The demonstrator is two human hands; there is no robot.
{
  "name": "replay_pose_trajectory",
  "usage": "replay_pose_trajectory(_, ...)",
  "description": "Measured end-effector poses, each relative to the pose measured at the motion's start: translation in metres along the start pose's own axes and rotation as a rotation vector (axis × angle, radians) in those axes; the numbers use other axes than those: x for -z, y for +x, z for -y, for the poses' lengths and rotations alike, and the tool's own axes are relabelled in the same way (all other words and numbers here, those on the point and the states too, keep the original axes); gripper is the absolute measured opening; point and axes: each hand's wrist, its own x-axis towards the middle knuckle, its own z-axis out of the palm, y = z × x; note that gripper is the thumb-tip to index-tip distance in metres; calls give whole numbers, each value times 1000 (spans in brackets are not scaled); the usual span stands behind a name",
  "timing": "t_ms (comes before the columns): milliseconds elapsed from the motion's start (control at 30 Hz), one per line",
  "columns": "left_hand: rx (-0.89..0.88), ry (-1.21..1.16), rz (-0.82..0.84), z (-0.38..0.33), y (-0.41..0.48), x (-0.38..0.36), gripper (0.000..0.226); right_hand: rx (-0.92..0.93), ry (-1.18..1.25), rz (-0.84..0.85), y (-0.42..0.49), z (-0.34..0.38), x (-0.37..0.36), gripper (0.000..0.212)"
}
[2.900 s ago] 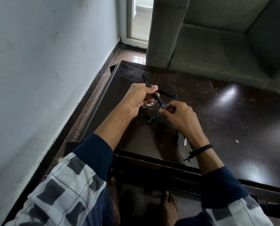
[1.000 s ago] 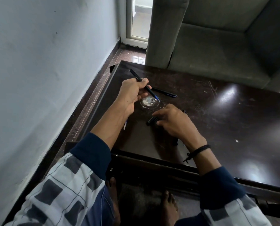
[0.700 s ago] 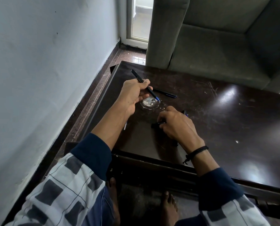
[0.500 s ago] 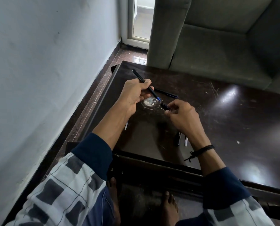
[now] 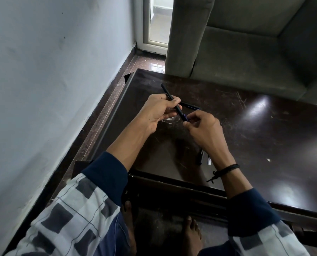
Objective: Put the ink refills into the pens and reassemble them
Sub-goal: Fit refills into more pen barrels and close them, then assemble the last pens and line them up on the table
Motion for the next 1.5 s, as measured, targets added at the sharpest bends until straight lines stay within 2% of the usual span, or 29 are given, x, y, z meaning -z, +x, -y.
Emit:
replay_pose_trajectory(267, 1, 24, 18, 0, -2, -2, 7, 30, -11, -33, 0, 0, -2, 16)
replay_pose_trajectory(667, -58, 8, 6, 5, -7, -16, 4, 73, -39, -179, -5, -4, -5, 12)
replay_pose_trajectory(833, -23, -72, -7, 5, -6, -14, 7, 54, -22, -190, 1, -5, -7, 13)
replay_pose_trajectory(1000, -1, -155, -78, 0, -4, -11, 10, 30, 39, -223, 9, -10, -4, 7)
replay_pose_trajectory(1233, -16, -232, -375, -8, 10, 23, 19, -55, -29, -210, 18, -25, 1, 3)
replay_pose_trajectory(1500, -29, -306, -413, -12, 12, 29, 20, -99, -128, -170, 57, -34, -13, 6)
